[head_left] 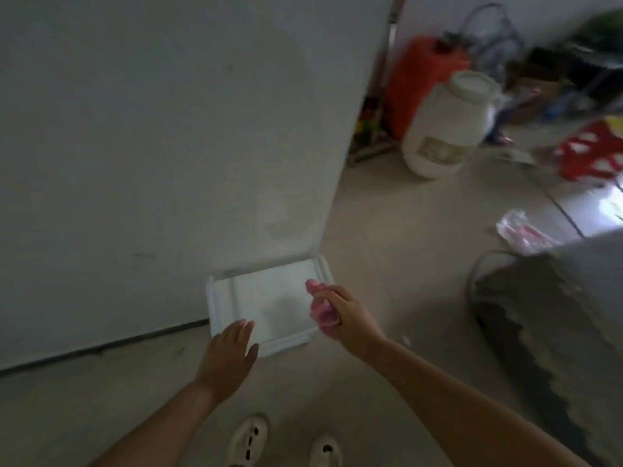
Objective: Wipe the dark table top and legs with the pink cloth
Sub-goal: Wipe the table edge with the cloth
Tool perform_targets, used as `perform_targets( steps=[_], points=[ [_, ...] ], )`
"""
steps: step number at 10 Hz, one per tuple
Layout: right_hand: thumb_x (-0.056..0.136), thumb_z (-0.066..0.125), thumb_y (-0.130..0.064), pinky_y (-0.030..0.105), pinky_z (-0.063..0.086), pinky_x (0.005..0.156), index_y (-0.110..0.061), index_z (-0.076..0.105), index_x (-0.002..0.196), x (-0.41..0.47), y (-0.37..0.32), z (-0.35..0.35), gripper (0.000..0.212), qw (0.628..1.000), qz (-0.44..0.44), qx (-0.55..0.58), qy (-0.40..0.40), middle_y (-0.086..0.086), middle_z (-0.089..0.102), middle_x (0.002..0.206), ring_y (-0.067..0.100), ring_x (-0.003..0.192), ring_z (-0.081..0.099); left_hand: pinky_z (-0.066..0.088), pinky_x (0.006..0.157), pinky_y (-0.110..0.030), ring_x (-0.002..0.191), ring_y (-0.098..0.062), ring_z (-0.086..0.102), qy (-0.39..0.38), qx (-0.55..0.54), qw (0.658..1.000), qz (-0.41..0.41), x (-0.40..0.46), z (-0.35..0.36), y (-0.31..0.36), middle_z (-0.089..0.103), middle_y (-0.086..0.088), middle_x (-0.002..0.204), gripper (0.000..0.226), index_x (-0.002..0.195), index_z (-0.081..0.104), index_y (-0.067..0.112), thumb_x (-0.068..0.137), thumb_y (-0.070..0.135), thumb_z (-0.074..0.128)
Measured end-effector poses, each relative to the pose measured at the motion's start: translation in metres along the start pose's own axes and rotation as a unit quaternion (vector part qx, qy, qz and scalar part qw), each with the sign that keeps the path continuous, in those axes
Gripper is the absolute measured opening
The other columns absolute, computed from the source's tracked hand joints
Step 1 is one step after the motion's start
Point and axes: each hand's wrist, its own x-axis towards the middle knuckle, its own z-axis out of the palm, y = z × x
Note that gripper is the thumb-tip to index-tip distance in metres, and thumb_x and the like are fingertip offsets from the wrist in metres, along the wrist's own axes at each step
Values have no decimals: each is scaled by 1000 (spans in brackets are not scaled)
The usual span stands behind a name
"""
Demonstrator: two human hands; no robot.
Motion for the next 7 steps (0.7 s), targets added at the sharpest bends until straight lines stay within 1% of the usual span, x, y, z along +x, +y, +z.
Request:
perform_targets(
  steps=[1,2,3,4,5,6,7],
  points=[
    [81,65,-10,39,40,103,-23,58,121,47,20,26,42,995,-14,-23,-100,1,49,133,19,121,46,54,78,-41,101,-26,64,-7,-14,999,-42,9,42,1,65,-12,114,68,117,58,8,96,50,8],
    [79,69,-10,40,43,100,-16,63,112,87,35,68,33,994,-72,-12,-84,2,54,125,23,114,49,53,77,-42,102,-25,65,16,-3,998,-68,30,85,-3,65,-9,115,51,115,60,11,91,41,27],
    [84,64,-10,41,35,108,-14,55,128,115,65,120,45,991,-81,-58,-86,5,44,140,26,128,39,46,92,-45,115,-27,57,66,27,993,-97,53,124,-20,57,-11,127,58,126,50,12,97,40,8],
    [87,60,-15,44,18,117,-21,40,142,122,98,161,59,983,-78,-136,-93,1,24,154,23,143,17,24,107,-48,131,-30,36,122,72,987,-78,66,159,-37,43,-15,141,50,136,37,11,96,36,19],
    [84,63,-20,47,18,117,-17,37,144,112,120,181,65,984,-109,-126,-65,6,28,154,26,144,20,15,109,-50,137,-28,22,174,108,978,-50,67,179,-47,27,-12,147,55,141,31,12,91,37,30],
    [82,64,-38,50,24,115,-13,36,144,109,129,185,72,984,-133,-110,-49,11,32,152,30,142,26,12,110,-50,137,-29,21,182,134,973,-52,70,182,-51,28,-13,147,56,141,31,11,92,38,30],
    [82,60,-55,49,10,119,-23,11,151,111,113,165,91,972,-97,-148,-153,4,2,160,27,146,5,18,109,-50,135,-30,30,148,116,980,-65,65,172,-43,39,-16,143,55,139,35,11,90,36,29]
  ],
)
